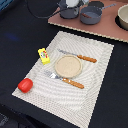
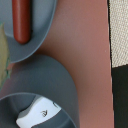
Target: Interact with the objects in diverse but meaningful ways.
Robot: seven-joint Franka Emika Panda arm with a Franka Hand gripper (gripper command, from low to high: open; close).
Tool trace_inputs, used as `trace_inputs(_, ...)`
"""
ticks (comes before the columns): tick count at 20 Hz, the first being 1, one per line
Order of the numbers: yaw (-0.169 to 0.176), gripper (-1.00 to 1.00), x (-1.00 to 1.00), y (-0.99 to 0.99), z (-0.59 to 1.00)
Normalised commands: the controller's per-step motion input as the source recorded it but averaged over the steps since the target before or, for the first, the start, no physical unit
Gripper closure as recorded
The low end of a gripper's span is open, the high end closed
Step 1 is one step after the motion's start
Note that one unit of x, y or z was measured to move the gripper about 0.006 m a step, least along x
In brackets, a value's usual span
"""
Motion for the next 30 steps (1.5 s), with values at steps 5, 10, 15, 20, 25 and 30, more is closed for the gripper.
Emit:
trace_inputs(5,-0.098,-1.00,0.46,0.31,-0.14)
trace_inputs(10,-0.102,-1.00,0.41,0.19,-0.20)
trace_inputs(15,-0.080,-1.00,0.28,0.07,-0.23)
trace_inputs(20,-0.056,-1.00,0.18,0.02,-0.23)
trace_inputs(25,-0.039,-1.00,0.13,0.03,-0.24)
trace_inputs(30,-0.030,-1.00,0.10,0.06,-0.23)
